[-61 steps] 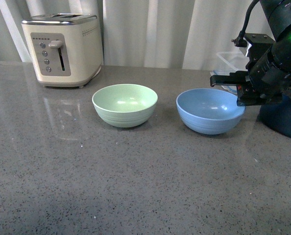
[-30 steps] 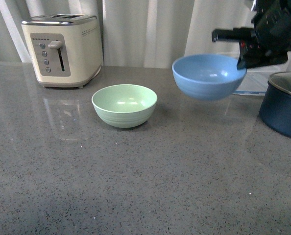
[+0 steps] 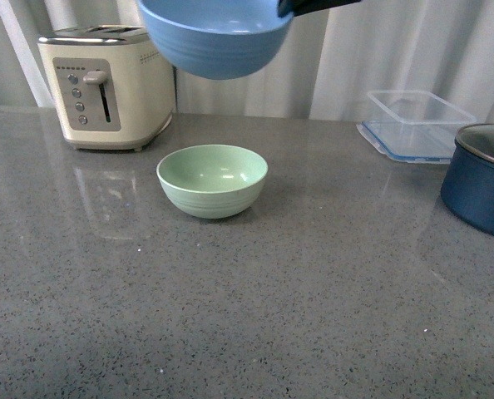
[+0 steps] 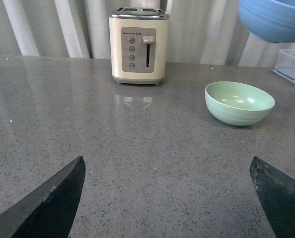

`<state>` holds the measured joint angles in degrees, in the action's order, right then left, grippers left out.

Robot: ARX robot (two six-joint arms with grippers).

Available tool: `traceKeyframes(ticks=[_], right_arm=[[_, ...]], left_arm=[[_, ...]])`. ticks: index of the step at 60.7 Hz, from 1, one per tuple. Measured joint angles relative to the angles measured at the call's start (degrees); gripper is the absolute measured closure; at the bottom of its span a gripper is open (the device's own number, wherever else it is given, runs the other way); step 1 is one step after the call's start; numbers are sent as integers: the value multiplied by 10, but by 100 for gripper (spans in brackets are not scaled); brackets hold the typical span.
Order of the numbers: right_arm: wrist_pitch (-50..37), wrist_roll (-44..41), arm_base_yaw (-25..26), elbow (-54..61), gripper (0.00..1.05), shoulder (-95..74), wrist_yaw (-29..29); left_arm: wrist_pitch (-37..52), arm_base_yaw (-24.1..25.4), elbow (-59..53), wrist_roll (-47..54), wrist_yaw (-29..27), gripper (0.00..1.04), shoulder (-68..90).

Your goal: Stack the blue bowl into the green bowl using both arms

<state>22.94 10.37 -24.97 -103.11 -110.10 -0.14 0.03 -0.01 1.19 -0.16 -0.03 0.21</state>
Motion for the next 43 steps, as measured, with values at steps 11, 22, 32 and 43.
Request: traceKeyframes(ticks=[11, 22, 32, 43], right_arm=[[-2, 0, -23, -25, 104, -67, 14], [0, 0, -20, -39, 104, -117, 34], [3, -2, -14, -47, 104, -148, 47], [1, 2, -12, -47, 84, -145, 31]], left_arm=[[0, 0, 0, 0, 0, 7, 0], [0, 0, 0, 0, 0, 7, 0], [0, 0, 0, 0, 0, 7, 0], [0, 0, 0, 0, 0, 7, 0]])
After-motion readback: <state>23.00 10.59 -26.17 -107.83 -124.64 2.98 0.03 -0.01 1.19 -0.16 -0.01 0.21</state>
